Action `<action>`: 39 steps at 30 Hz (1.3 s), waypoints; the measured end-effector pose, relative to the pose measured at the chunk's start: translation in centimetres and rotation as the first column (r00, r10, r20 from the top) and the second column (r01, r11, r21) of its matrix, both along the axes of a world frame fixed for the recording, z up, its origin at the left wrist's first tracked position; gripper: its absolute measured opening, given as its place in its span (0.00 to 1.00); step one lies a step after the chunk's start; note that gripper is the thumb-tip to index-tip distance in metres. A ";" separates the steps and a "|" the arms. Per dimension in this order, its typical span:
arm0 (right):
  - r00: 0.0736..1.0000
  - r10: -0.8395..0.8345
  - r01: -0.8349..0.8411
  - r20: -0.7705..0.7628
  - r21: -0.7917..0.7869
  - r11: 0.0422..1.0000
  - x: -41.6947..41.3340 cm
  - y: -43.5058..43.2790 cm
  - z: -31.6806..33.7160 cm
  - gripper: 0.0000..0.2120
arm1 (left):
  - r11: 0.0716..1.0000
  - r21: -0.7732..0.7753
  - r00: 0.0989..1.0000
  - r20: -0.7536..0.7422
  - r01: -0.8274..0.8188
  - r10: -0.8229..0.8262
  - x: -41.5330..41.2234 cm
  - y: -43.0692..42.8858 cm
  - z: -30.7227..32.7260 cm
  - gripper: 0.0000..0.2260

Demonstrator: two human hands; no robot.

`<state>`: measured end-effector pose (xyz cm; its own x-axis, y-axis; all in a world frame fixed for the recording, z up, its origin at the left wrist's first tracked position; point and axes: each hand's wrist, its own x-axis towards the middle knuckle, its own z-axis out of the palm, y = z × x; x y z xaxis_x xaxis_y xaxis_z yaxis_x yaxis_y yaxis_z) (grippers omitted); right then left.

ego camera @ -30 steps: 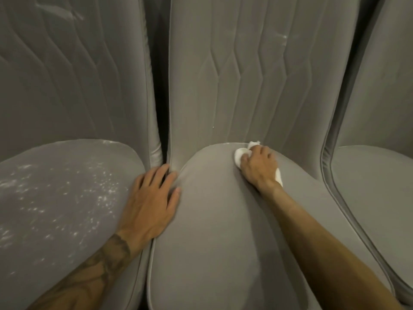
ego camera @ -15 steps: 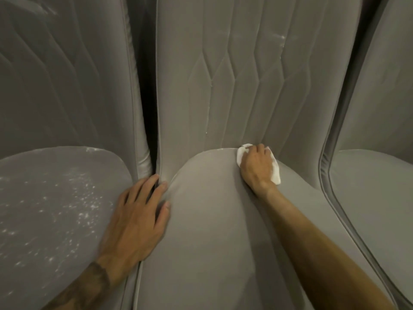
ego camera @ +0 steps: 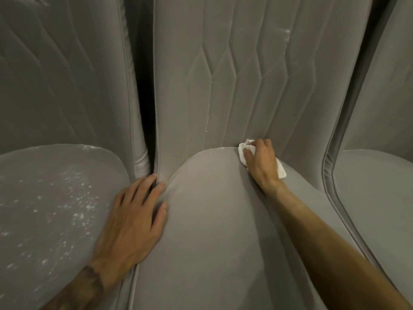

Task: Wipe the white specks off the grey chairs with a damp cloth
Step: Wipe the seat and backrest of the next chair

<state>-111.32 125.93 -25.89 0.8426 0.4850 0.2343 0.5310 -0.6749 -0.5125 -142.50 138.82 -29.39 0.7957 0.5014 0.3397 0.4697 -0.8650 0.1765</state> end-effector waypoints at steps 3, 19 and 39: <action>0.980 -0.109 0.130 0.167 -0.118 0.984 0.8 -2.3 -0.4 0.15 | 1.000 0.005 1.000 0.004 0.000 0.000 0.1 -0.3 0.2 0.22; 0.996 -0.049 0.049 0.080 -0.005 0.999 1.0 -0.3 0.1 0.12 | 1.000 -0.021 1.000 -0.002 -0.002 0.002 0.1 -0.4 0.5 0.23; 0.979 0.204 -0.204 -0.009 -0.002 0.979 -1.4 2.7 0.7 0.13 | 1.000 -0.003 1.000 0.014 -0.003 0.003 0.0 -0.3 0.1 0.22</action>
<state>-112.73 128.66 -25.17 0.7280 0.6474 0.2255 0.6529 -0.5543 -0.5163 -142.49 138.53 -29.25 0.7895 0.5047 0.3494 0.4698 -0.8631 0.1852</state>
